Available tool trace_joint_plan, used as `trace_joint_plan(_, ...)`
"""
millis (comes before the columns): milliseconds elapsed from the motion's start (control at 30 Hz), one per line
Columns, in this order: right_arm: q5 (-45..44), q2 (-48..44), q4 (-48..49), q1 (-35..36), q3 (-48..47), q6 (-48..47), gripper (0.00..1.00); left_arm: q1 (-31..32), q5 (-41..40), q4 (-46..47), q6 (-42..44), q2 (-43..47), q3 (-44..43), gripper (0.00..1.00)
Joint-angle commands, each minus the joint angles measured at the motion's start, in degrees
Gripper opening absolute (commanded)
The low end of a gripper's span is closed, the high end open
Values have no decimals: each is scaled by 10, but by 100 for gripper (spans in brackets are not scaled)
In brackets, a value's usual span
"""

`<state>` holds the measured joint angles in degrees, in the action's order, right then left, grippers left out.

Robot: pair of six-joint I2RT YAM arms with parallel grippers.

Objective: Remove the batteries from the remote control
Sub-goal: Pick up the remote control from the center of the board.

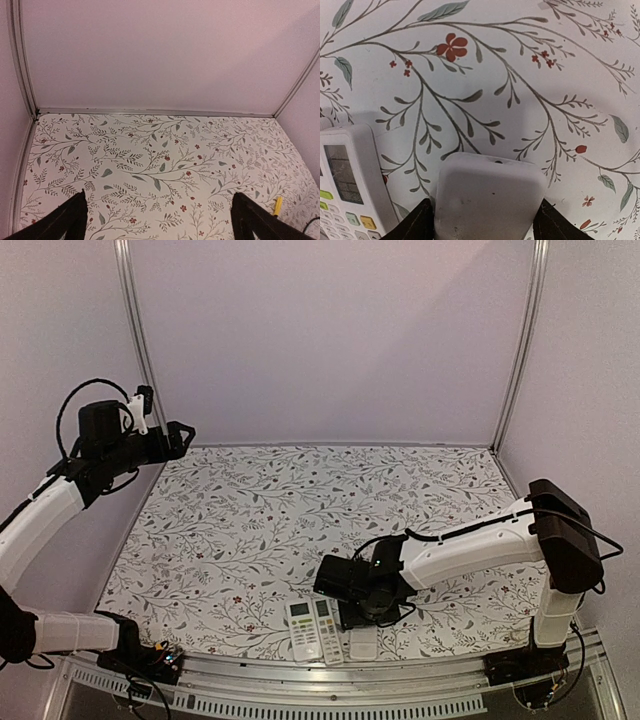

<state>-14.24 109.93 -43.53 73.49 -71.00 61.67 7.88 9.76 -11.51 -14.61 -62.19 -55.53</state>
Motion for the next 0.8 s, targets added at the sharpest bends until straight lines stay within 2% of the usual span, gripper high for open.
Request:
trace_joint_plan(0, -3, -5, -9, 4, -3, 3, 64, 2, 5, 3, -2, 6, 8, 100)
trace_joint_plan(333, -20, -10, 20, -5, -8, -20, 59, 2, 18, 5, -10, 1, 10, 100)
trace_joint_plan(500, -28, -35, 73, -31, 16, -59, 57, 8, 63, 21, -29, -11, 18, 100)
trace_joint_plan(633, -42, -57, 113, -50, 32, -108, 56, 37, 94, 29, -42, -31, 24, 100)
trace_joint_plan(767, -56, -61, 181, -64, 43, -160, 56, 84, 81, 22, -23, -48, 23, 100)
